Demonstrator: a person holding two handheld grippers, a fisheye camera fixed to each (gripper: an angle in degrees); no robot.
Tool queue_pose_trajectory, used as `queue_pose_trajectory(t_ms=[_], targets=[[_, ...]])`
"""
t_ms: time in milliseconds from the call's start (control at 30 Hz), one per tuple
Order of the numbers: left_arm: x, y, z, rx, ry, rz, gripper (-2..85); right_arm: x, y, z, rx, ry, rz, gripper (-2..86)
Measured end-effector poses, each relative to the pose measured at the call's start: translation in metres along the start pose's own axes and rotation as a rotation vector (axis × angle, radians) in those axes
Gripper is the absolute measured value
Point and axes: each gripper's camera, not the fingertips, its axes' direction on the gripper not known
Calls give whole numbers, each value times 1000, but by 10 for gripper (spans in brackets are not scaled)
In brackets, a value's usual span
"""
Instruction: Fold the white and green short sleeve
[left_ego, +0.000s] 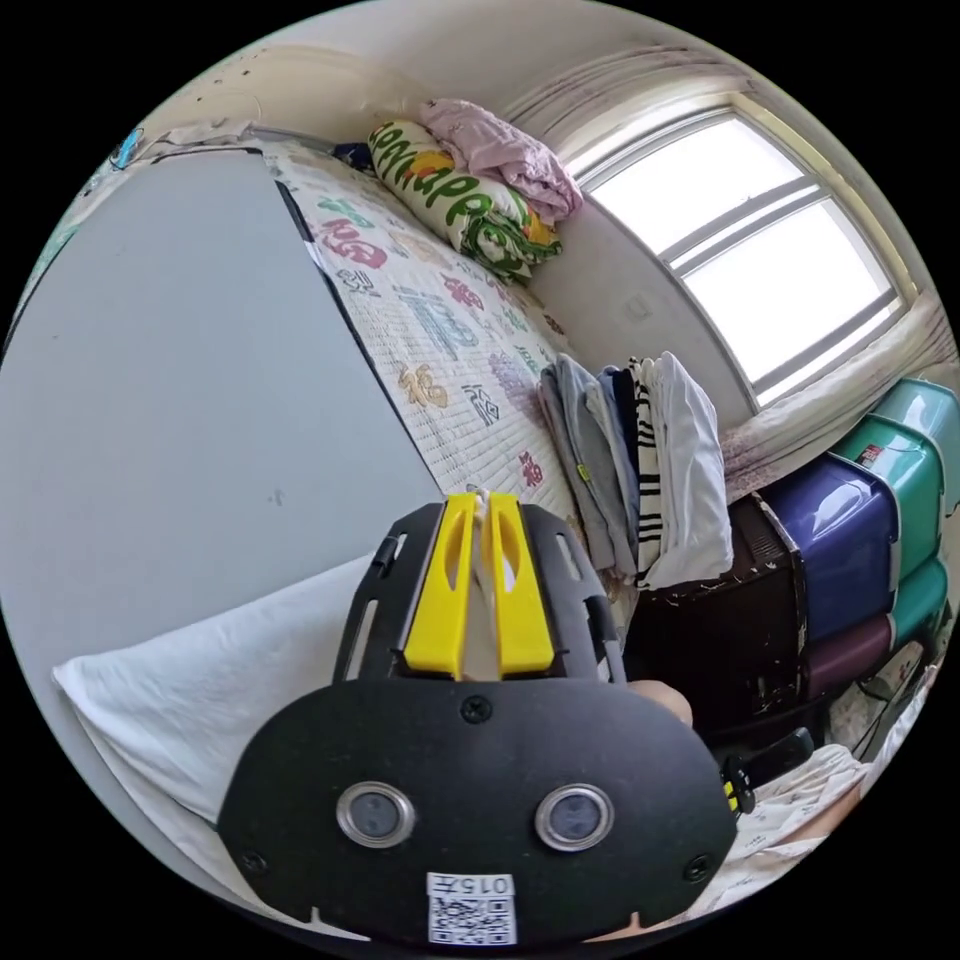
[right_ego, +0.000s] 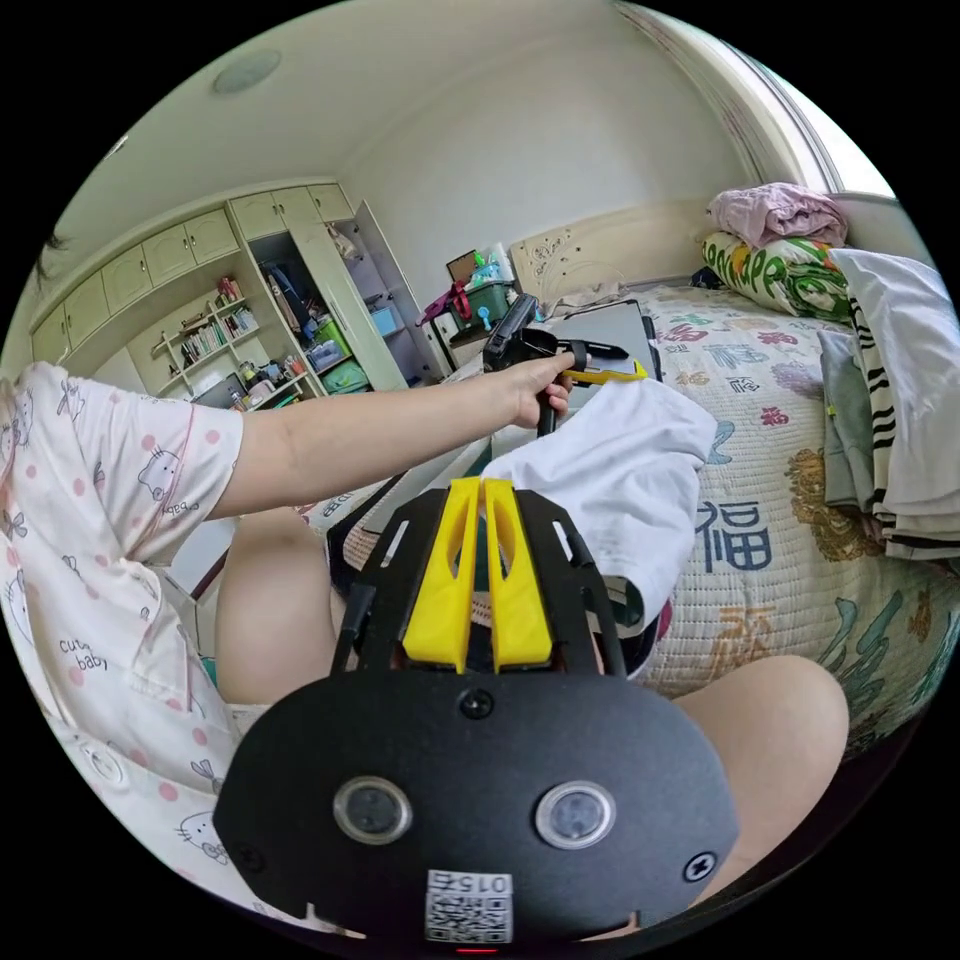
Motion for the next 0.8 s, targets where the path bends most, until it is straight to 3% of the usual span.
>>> queue_pose_trajectory(t_ms=[333, 533, 800], targets=[[40, -8, -131, 196, 67, -5, -2, -8, 38, -24, 16, -83, -132, -1], [6, 14, -177, 227, -86, -49, -3, -37, 41, 67, -125, -155, -198, -1], [-54, 40, -138, 172, -145, -134, -3, -66, 56, 182, -325, -153, -243, -1]])
